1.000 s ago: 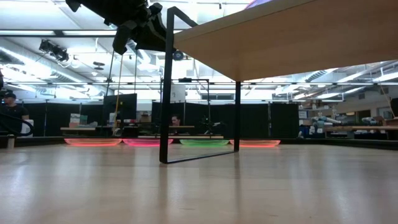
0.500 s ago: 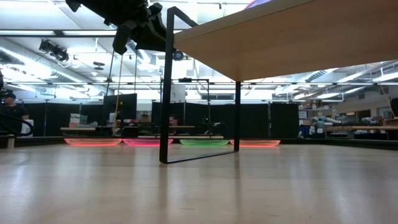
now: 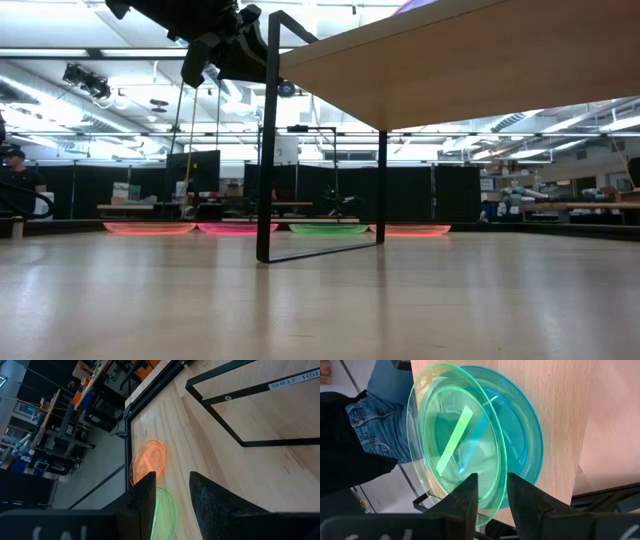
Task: Place and stack plates onto a shelf
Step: Stack the bottom transparent green plate on the transparent blue plate on the shelf, then stack the right transparent orange plate on the transparent pink plate on the shelf
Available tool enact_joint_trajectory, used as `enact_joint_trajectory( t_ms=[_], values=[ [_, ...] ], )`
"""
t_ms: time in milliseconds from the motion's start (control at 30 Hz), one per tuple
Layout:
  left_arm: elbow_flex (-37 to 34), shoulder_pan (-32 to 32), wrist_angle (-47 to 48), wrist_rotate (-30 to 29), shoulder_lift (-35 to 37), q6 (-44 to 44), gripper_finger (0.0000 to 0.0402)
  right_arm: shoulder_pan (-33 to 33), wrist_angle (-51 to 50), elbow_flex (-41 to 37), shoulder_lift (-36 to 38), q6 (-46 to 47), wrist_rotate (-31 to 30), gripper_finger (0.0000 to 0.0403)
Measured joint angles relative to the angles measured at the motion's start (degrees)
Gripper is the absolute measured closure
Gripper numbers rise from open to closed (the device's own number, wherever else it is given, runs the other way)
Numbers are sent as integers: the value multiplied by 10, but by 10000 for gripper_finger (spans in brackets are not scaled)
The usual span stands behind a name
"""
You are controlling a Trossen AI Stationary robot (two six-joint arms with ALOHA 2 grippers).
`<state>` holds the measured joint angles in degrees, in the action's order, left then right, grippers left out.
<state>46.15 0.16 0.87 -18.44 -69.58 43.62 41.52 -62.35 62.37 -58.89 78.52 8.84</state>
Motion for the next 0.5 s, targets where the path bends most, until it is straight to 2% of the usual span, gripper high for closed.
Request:
enact_joint_trajectory(
  t_ms=[500],
  values=[
    [0,0,0,0,0,0,276,0,-17,0,0,25,13,254]
  ],
)
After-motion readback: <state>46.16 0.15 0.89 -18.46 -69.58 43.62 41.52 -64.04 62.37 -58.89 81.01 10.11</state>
